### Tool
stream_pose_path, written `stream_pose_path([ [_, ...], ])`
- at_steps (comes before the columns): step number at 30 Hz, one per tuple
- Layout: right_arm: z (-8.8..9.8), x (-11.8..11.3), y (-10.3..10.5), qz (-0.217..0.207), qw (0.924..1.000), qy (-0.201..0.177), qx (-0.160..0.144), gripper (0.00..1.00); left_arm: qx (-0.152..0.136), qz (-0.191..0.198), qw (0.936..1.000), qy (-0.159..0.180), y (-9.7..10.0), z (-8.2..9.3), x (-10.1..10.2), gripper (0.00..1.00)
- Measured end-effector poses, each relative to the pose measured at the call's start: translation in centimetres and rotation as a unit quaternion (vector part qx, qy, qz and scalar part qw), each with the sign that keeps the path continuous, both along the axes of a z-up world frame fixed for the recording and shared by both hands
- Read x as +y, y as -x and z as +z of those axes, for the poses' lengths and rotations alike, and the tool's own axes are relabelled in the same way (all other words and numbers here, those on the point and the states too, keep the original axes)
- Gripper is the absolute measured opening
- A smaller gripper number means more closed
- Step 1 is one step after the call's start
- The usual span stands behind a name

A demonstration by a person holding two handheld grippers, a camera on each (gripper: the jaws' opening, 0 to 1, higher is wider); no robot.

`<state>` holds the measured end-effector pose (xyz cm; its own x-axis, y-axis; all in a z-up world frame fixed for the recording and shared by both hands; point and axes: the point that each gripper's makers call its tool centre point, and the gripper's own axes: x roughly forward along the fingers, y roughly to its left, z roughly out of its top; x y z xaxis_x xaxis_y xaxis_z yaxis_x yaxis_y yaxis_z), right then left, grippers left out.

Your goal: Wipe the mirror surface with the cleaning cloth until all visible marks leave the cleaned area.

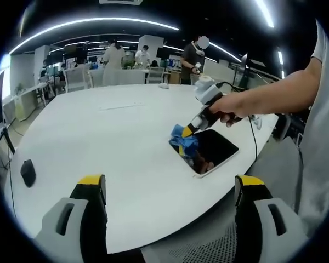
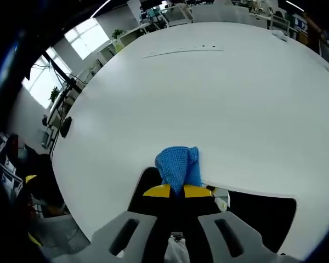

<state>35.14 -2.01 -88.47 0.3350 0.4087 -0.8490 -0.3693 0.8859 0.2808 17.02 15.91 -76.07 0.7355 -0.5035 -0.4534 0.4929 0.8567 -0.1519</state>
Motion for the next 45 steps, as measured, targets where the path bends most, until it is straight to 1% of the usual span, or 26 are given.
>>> stream_pose_path([
  [4,0.5,-0.3,0.6,-0.003,1.0,-0.001,0.0,0.0,-0.002,-0.002,1.0,-0.002,0.1,0.2,-0.2,0.98],
  [7,0.4,-0.2,0.5,-0.002,1.0,0.0,-0.003,0.01,-0.003,-0.001,1.0,-0.005,0.1,0.6,-0.5,0.98],
  [14,0.0,-0.1,0.2,0.0,0.9999,0.006,-0.01,0.01,-0.006,0.002,1.0,-0.007,0.1,0.7,-0.2,0.98],
  [17,0.0,0.0,0.8,-0.003,0.9998,0.008,-0.017,0.01,-0.006,0.004,1.0,-0.005,0.1,0.7,-0.2,0.98],
  [20,0.0,0.3,1.5,-0.004,0.9999,0.005,-0.016,0.01,-0.006,0.007,1.0,-0.002,0.0,0.7,0.0,0.98],
  [21,-0.3,0.2,1.5,-0.005,0.9998,0.006,-0.016,0.01,-0.006,0.007,1.0,-0.001,-0.1,0.7,-0.1,0.98],
  [31,-0.5,0.0,3.3,-0.007,0.9999,0.002,-0.011,0.01,-0.007,-0.004,1.0,-0.001,-0.2,0.6,-0.7,0.97],
  [34,-0.6,-0.1,3.8,-0.008,0.9999,-0.001,-0.009,0.01,-0.007,-0.009,0.9999,-0.001,-0.3,0.5,-0.7,0.96],
  [37,-0.5,-0.2,4.4,-0.008,0.9999,-0.003,-0.008,0.01,-0.011,-0.015,0.9998,0.002,-0.4,0.9,-1.3,0.94],
  [39,-0.4,-0.3,4.9,-0.008,0.9999,-0.005,-0.008,0.01,-0.018,-0.015,0.9997,0.003,-0.6,1.3,-1.5,0.96],
  [41,-0.1,-0.3,5.6,-0.009,0.9999,-0.006,-0.007,0.01,-0.018,-0.018,0.9997,0.007,-0.7,1.5,-1.9,0.97],
  [45,0.5,-0.3,6.7,-0.01,0.9999,-0.007,-0.009,0.01,-0.016,-0.024,0.9995,0.015,-1.0,1.3,-2.9,0.97],
])
